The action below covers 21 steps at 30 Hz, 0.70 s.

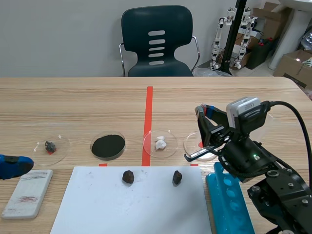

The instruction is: Draw acid from the petri dish

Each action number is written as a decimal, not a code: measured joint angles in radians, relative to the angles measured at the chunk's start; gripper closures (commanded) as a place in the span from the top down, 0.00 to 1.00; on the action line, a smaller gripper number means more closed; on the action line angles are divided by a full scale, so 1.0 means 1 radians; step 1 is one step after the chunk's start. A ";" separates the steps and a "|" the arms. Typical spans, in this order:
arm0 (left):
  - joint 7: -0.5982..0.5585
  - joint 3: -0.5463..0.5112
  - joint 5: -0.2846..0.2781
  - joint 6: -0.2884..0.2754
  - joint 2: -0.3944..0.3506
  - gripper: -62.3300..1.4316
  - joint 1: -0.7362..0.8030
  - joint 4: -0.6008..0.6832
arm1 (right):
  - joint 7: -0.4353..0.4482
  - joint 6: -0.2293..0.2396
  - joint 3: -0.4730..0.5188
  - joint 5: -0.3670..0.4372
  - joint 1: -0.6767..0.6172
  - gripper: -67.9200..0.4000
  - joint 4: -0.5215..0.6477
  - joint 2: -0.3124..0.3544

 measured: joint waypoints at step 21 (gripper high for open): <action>0.000 0.000 0.000 0.000 0.000 1.00 0.000 0.000 | -0.002 0.000 0.000 0.007 0.000 0.08 -0.006 0.000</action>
